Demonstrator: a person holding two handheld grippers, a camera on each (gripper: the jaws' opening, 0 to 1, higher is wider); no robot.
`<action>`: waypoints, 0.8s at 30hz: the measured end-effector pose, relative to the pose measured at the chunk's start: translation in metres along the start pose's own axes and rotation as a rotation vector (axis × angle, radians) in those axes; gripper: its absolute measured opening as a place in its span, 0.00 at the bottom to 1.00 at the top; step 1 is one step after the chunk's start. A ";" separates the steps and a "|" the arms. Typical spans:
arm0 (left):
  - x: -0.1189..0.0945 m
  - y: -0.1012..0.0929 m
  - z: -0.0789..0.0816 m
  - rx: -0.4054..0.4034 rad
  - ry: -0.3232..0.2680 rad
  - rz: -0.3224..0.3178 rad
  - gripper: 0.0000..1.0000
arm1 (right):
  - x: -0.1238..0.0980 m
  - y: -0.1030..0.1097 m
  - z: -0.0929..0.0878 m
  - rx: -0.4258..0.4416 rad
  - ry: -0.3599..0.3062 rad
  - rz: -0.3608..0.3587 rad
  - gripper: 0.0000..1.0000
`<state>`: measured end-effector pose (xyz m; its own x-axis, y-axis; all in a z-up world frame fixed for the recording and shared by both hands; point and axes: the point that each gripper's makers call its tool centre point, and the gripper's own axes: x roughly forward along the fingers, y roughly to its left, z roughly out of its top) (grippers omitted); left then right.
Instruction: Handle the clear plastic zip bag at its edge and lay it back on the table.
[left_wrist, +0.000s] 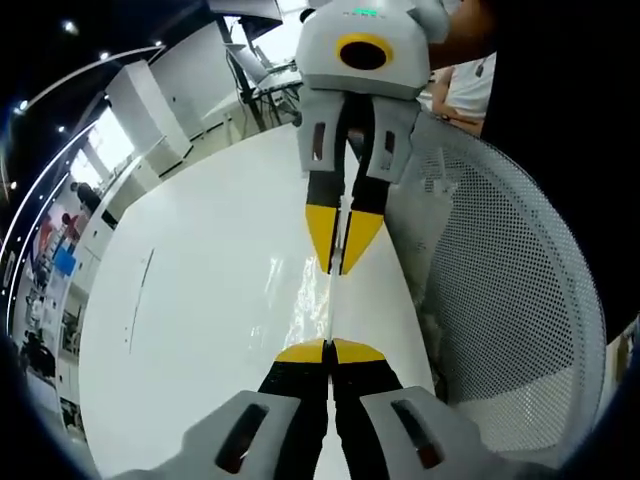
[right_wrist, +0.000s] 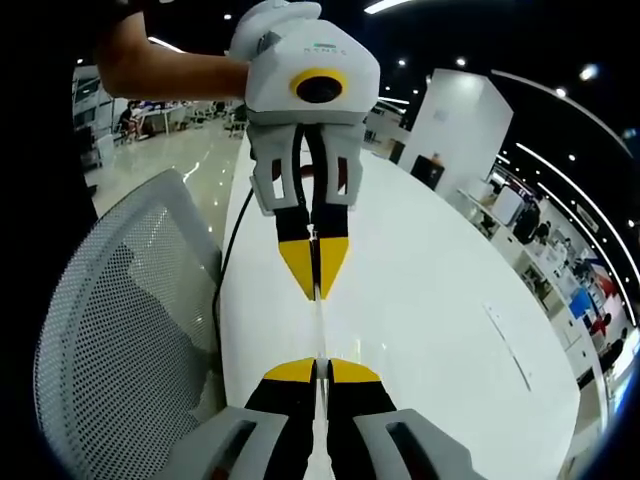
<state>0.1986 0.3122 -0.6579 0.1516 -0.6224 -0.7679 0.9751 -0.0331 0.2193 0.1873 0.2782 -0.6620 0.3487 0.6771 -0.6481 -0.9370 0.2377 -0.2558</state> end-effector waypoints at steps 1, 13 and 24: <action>0.000 0.000 0.000 0.000 0.001 0.000 0.00 | 0.000 0.000 0.000 -0.001 0.000 0.000 0.00; -0.002 0.001 -0.002 -0.007 0.002 0.003 0.00 | 0.000 -0.001 0.001 0.002 -0.002 -0.003 0.00; -0.004 0.002 -0.004 -0.012 0.003 0.005 0.00 | 0.000 -0.001 0.001 0.002 -0.003 -0.004 0.00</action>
<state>0.2004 0.3184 -0.6568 0.1574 -0.6200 -0.7687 0.9761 -0.0204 0.2163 0.1884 0.2787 -0.6608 0.3528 0.6780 -0.6448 -0.9355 0.2421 -0.2572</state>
